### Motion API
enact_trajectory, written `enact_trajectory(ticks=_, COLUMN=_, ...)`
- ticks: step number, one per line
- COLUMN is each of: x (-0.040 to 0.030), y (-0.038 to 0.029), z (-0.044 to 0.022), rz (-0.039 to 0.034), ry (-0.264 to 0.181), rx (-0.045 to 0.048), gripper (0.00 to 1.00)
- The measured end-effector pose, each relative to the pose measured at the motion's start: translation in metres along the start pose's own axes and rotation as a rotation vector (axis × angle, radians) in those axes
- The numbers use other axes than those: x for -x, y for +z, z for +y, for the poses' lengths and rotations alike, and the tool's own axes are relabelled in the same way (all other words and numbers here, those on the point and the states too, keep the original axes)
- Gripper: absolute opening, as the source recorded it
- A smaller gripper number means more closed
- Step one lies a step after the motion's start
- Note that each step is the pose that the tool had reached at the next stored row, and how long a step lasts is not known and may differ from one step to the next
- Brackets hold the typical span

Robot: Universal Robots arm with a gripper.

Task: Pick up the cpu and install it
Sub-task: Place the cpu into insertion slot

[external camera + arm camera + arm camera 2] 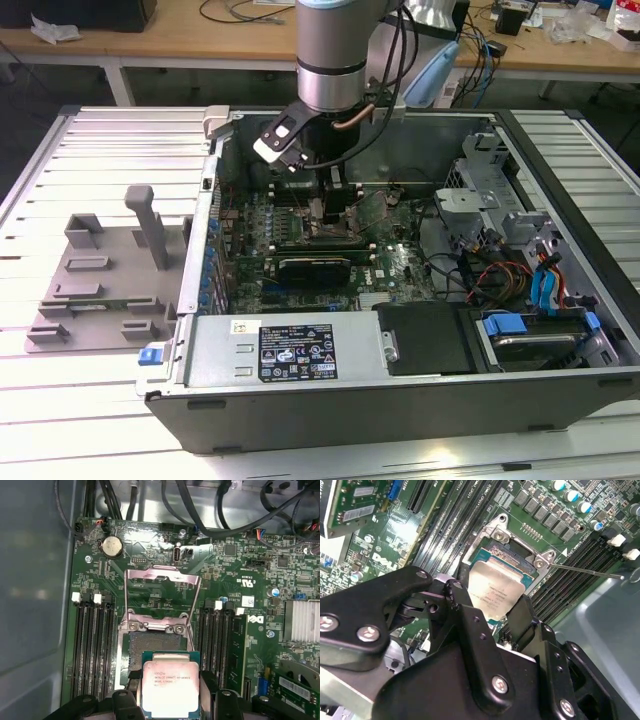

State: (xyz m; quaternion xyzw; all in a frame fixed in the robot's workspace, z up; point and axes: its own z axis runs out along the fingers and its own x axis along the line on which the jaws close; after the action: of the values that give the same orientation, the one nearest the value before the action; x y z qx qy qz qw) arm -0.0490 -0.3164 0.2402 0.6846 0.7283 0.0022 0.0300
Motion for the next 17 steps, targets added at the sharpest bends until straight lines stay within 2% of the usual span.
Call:
enact_trajectory(ticks=2, x=-0.0018, y=0.0032, z=0.0004, rz=-0.0050, ry=0.000, rx=-0.0004, gripper=0.55)
enact_trajectory(ticks=5, x=-0.0040, y=0.0101, z=0.0012, rz=-0.0072, ry=0.016, rx=-0.0015, gripper=0.55)
enact_trajectory(ticks=9, x=-0.0058, y=0.0146, z=0.0011, rz=-0.0072, ry=0.017, rx=-0.0020, gripper=0.55)
enact_trajectory(ticks=15, x=-0.0094, y=0.0269, z=0.0012, rz=-0.0071, ry=0.018, rx=-0.0032, gripper=0.55)
enact_trajectory(ticks=17, x=-0.0096, y=0.0295, z=0.0030, rz=-0.0073, ry=0.018, rx=-0.0034, gripper=0.55)
